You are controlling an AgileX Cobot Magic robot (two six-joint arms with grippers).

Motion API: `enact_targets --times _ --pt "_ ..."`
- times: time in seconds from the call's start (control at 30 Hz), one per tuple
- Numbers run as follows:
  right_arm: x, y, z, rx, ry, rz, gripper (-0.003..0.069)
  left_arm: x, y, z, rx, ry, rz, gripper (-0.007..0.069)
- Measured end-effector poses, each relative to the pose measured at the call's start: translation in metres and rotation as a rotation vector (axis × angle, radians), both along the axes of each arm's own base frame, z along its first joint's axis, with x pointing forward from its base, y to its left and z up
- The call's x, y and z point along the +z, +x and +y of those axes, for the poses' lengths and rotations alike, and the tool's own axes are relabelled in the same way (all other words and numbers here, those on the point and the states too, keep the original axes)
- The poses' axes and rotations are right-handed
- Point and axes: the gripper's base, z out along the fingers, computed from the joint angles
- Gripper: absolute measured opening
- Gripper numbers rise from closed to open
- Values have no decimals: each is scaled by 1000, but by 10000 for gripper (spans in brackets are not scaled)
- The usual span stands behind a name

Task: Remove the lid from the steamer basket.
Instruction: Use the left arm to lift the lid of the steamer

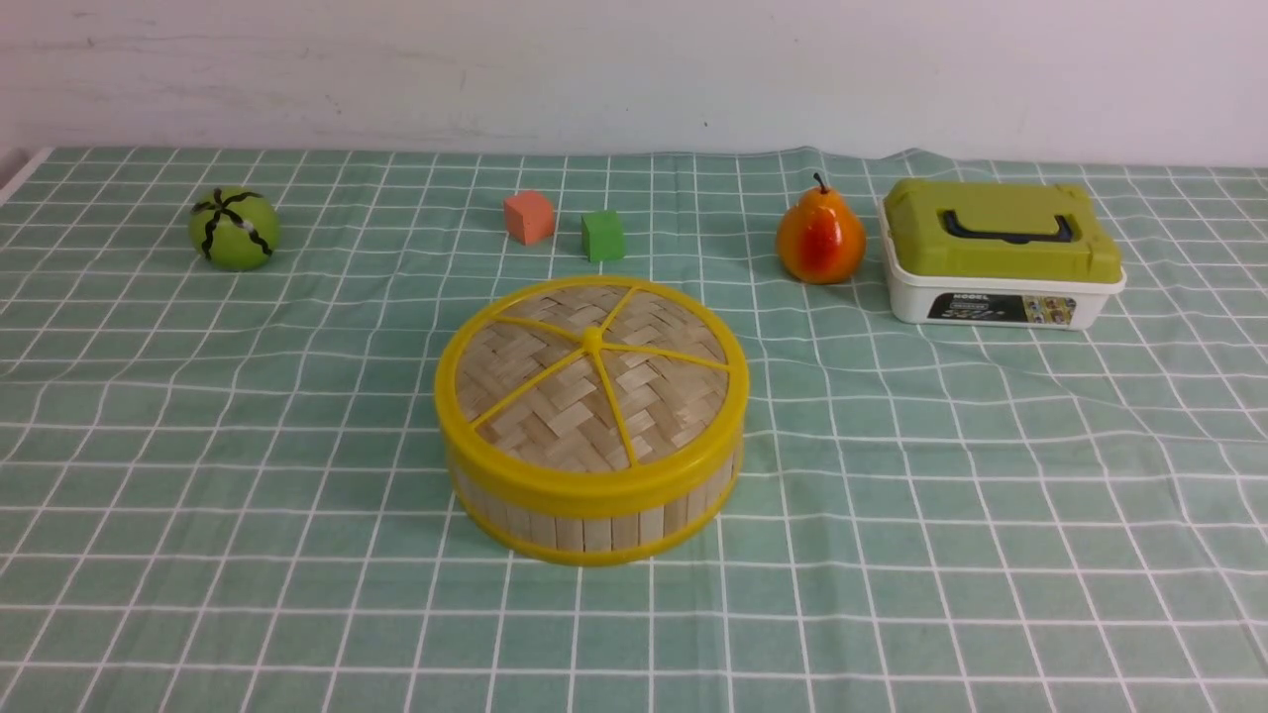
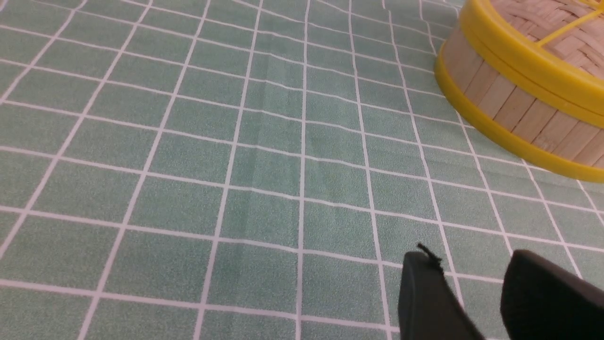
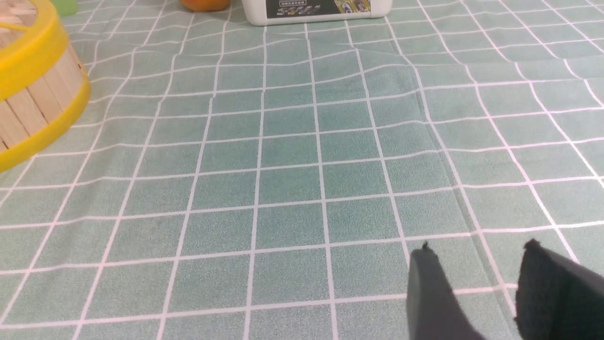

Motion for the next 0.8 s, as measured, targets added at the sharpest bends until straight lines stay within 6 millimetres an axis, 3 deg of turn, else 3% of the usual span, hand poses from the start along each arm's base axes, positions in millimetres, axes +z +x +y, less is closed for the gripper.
enact_targets --times 0.1,0.17,0.2,0.23,0.4,0.57,0.8 --pt "0 0 0 0 0 0 241 0 0 -2 8 -89 7 238" --pt "0 0 0 0 0 0 241 3 0 -8 34 -383 27 238" --pt "0 0 0 0 0 0 241 3 0 -8 36 -409 26 238" --pt "0 0 0 0 0 0 241 6 0 -12 55 -638 41 238" --pt "0 0 0 0 0 0 241 15 1 -15 85 -1030 39 238" --pt "0 0 0 0 0 0 241 19 1 -16 92 -1186 45 238" --pt "0 0 0 0 0 0 241 26 3 -11 110 -1232 -51 232"
